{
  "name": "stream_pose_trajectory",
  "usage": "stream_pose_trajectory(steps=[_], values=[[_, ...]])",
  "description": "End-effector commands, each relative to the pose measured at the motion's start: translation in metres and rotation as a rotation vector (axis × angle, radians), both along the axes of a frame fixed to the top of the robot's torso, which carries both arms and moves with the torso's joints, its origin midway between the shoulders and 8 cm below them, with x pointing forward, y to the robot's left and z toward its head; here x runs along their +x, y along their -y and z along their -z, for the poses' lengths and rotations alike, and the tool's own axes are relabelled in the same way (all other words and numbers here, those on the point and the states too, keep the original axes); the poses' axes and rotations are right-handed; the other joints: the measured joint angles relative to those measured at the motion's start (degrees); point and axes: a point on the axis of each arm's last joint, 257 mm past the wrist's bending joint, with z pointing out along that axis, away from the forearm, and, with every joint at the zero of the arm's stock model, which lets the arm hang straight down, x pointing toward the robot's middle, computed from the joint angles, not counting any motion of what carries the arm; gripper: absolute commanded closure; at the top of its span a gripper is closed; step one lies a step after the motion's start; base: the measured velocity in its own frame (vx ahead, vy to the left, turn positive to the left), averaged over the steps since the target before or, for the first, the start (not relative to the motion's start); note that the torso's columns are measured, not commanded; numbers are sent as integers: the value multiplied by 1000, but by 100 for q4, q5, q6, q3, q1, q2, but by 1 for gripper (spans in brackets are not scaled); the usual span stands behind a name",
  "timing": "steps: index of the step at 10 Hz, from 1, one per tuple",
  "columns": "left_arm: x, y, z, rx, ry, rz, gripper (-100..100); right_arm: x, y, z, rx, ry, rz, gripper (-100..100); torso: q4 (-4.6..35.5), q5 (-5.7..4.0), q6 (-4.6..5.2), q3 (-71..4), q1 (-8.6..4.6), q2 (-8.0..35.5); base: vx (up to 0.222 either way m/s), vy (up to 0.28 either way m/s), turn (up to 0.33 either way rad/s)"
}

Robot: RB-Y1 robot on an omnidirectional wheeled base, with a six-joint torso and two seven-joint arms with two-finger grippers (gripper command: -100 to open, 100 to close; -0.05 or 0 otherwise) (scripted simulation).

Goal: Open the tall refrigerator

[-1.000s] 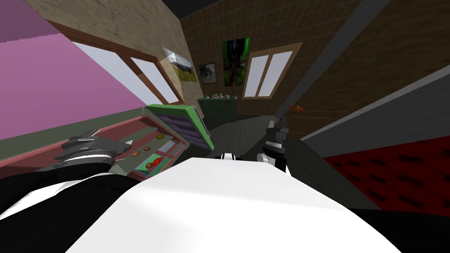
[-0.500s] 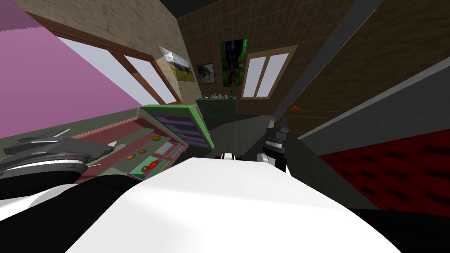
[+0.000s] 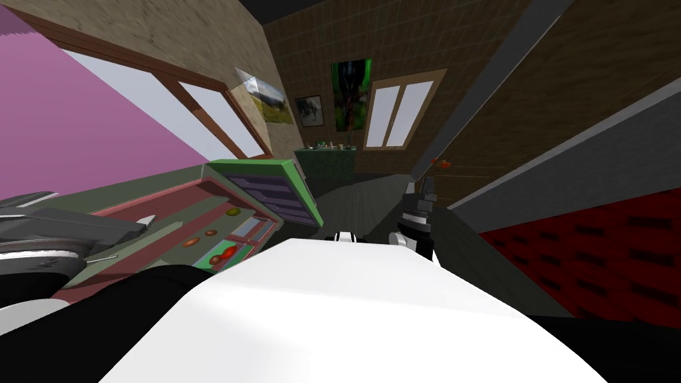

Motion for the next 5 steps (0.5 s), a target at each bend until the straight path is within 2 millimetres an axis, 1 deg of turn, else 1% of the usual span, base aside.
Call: stream_pose_trajectory(steps=[1,5], values=[[0,0,0,0,0,0,0,0,0,0,0,0,0,0,0,-1,0,0,0,1,0,0,0],[0,0,0,0,0,0,0,0,0,0,0,0,0,0,-1,-1,0,-2,0,-3,0,0,0]])
